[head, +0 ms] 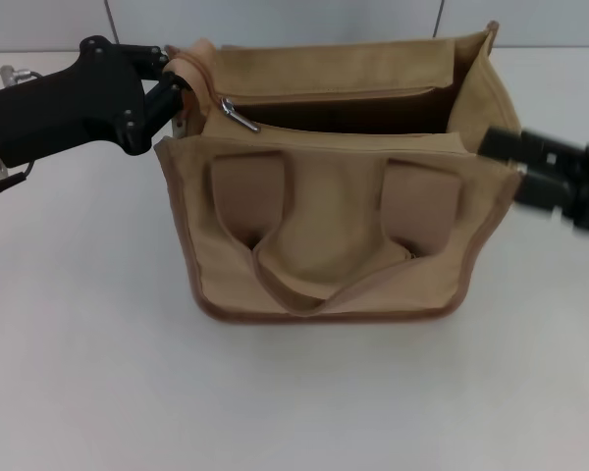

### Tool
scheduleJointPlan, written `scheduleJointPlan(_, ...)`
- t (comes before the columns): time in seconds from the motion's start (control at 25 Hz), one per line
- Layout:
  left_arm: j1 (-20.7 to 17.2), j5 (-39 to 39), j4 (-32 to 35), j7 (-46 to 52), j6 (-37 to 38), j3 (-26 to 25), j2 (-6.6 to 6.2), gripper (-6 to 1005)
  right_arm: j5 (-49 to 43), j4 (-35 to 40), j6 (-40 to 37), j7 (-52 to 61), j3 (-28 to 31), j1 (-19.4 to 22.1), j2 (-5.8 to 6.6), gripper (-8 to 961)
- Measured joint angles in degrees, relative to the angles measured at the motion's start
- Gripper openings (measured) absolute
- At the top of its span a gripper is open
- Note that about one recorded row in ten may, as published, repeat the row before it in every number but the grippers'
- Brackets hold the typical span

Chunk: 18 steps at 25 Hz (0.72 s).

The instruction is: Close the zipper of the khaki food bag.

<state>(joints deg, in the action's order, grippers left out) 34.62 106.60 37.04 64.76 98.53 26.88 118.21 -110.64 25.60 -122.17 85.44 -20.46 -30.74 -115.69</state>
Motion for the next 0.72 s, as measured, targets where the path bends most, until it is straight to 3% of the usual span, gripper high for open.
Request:
scheduleJointPlan(0.12, -0.7, -0.7, -0.3, -0.1, 0.1, 0.0, -0.01, 18, 1.4, 1.0, 1.2, 8.9, 0.1, -3.6, 2.11, 830)
scheduleJointPlan(0.24, -1.4, -2.3, -0.6, -0.6, 0.2, 0.3, 0.11, 19, 1.4, 3.4, 2.5, 14.7, -0.4, -7.3, 3.13, 830)
scheduleJointPlan(0.68, -1.4, -3.6, -2.1, -0.9, 0.6, 0.4, 0.21, 19, 0.9, 8.3, 17.3, 30.1, -15.2, -19.8, 3.78, 722)
scheduleJointPlan(0.72, -1.4, -3.6, -2.2, -0.8, 0.6, 0.4, 0.22, 19, 0.9, 8.6, 18.6, 32.0, -17.1, -20.8, 3.81, 678)
